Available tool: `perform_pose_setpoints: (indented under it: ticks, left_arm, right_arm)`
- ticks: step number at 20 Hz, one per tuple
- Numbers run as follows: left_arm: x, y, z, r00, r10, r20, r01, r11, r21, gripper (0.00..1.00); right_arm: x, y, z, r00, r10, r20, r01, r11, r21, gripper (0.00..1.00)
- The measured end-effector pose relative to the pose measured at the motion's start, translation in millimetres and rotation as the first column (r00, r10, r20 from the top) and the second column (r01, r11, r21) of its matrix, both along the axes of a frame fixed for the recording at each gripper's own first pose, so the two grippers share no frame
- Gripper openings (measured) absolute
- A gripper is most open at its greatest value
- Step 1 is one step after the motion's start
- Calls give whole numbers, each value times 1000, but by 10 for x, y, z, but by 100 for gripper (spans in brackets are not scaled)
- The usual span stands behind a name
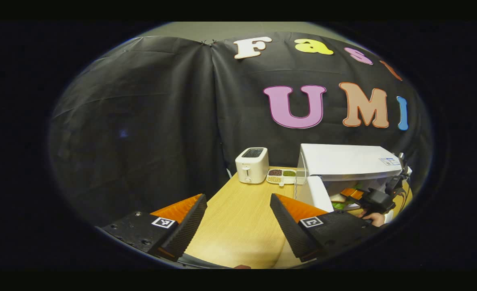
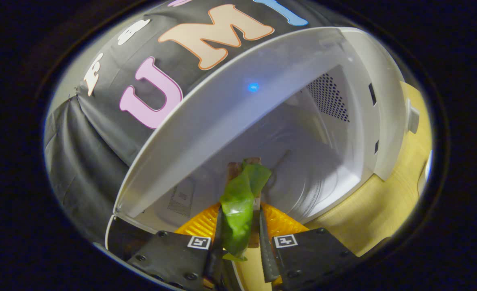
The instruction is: Open the microwave oven with the left hand, put the food in, and close the microwave oven.
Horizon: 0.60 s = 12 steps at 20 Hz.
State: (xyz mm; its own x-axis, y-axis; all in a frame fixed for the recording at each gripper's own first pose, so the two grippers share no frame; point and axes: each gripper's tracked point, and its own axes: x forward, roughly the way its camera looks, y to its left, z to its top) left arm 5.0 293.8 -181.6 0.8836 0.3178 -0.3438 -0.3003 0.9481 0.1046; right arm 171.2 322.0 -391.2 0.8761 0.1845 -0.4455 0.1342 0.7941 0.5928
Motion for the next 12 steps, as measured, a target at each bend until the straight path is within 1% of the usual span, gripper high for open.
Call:
perform_pose_setpoints:
  ticks: [1, 2, 4, 5, 6, 7, 8, 9, 10, 11, 12]
  left_arm:
    - [0, 0, -4, 1000, -4, -2, 4, 1000, 0, 94]
    - [4, -19, -12, 1000, -12, -6, 12, 1000, -3, 97]
    - [24, -46, -11, 1000, -26, -7, 26, 1000, -7, 96]
    - [48, -74, 6, 1000, -31, -3, 31, 999, -9, 96]
    - [68, -96, 18, 999, -33, 4, 33, 999, -11, 94]
    - [104, -129, 12, 999, -39, 7, 40, 999, -17, 95]
    - [108, -139, 10, 999, -43, 7, 43, 999, -21, 94]
    - [105, -153, -3, 999, -46, 8, 46, 999, -27, 94]
    - [105, -155, -6, 999, -48, 9, 48, 998, -33, 95]
    - [91, -151, -19, 999, -49, 9, 50, 998, -39, 94]
    - [91, -147, -29, 999, -50, 7, 50, 998, -44, 95]
  right_arm:
    - [12, -25, -21, 1000, -2, -2, 2, 1000, -12, 35]
    - [28, -43, -47, 1000, -5, 1, 5, 1000, -31, 34]
    - [66, -96, -108, 1000, -7, 3, 7, 996, -87, 34]
    - [85, -131, -139, 1000, -6, 0, 6, 993, -116, 42]
    - [108, -150, -168, 1000, -10, -4, 9, 990, -142, 48]
    - [131, -181, -167, 1000, -6, -2, 6, 987, -164, 49]
    - [137, -189, -154, 1000, -4, -1, 4, 983, -184, 49]
    - [169, -267, -149, 1000, -14, 4, 15, 972, -236, 50]
    - [173, -338, -161, 1000, -15, 0, 15, 956, -294, 60]
    - [156, -407, -214, 1000, -12, -21, 4, 941, -337, 61]
    - [154, -393, -288, 999, 4, -44, -19, 938, -347, 60]
